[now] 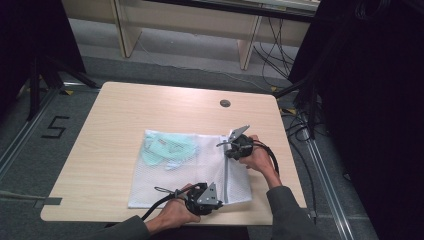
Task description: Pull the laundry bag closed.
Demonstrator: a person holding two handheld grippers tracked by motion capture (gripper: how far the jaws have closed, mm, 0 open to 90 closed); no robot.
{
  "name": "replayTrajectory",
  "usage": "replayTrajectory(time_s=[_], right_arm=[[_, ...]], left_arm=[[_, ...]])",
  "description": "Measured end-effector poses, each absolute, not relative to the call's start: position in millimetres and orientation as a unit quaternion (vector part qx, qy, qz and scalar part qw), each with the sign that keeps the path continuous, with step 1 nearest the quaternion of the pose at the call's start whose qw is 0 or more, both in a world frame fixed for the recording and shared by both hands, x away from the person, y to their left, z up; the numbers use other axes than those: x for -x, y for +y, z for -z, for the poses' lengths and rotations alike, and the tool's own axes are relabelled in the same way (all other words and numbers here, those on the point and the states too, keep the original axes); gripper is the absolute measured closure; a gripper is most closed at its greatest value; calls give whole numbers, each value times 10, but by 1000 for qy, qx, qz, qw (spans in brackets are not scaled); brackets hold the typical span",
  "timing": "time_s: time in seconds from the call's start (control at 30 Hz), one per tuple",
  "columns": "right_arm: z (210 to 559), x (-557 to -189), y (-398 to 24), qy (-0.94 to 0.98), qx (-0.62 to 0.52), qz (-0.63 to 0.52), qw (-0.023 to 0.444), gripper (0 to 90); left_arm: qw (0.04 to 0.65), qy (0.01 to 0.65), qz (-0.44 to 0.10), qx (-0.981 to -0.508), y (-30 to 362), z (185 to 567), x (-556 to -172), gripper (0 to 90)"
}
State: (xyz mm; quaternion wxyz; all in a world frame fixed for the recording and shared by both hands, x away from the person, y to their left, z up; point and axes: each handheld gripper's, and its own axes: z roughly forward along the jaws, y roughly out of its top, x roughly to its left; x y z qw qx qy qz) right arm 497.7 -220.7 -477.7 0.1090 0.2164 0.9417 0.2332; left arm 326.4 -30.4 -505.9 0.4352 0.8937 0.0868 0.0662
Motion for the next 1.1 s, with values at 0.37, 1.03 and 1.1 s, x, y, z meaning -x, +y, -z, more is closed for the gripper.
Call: replayTrajectory(time_s=[0.37, 1.03, 1.1], right_arm=[[4778, -5095, -2200, 942, -212, -230, 120, 867], [4777, -5215, -2202, 942, -203, -235, 131, 867], [4775, -5215, -2199, 941, -207, -234, 127, 867]], left_arm=[[437, 90, -56, -893, -312, 5075, -3258, 887], [437, 87, -65, -893, -306, 5068, -3272, 887], [438, 93, -58, -892, -304, 5065, -3274, 887]])
